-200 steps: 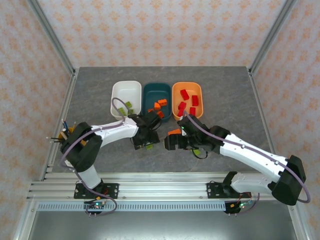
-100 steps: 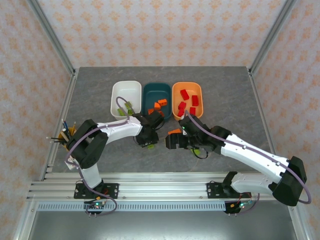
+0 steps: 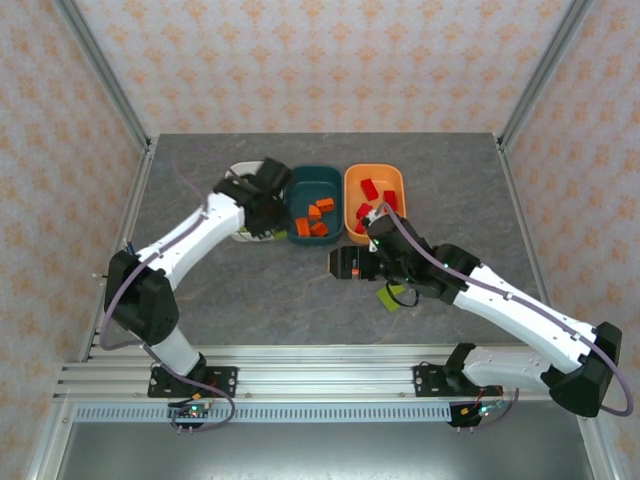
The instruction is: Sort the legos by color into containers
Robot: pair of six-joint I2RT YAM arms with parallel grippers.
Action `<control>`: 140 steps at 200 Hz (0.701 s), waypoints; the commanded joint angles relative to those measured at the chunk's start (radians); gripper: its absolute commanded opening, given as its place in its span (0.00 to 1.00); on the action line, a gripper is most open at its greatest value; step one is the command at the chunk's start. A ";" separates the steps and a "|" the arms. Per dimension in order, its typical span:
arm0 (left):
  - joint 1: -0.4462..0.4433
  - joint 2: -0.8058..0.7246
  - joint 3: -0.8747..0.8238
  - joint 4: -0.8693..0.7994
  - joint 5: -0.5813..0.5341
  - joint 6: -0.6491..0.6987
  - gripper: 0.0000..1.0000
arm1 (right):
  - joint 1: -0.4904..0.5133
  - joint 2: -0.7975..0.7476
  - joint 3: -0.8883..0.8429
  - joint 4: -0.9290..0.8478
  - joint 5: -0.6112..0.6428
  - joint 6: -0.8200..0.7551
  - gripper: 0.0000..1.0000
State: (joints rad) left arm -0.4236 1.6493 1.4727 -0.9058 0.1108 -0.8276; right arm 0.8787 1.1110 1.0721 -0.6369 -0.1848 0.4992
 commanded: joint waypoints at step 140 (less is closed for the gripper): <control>0.259 0.627 0.528 -0.076 0.143 0.045 0.31 | -0.115 0.304 0.222 0.081 0.019 0.027 0.91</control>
State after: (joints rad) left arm -0.1684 2.3123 2.0388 -0.9596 0.2550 -0.7662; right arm 0.7750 1.3933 1.2732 -0.5373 -0.1799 0.5117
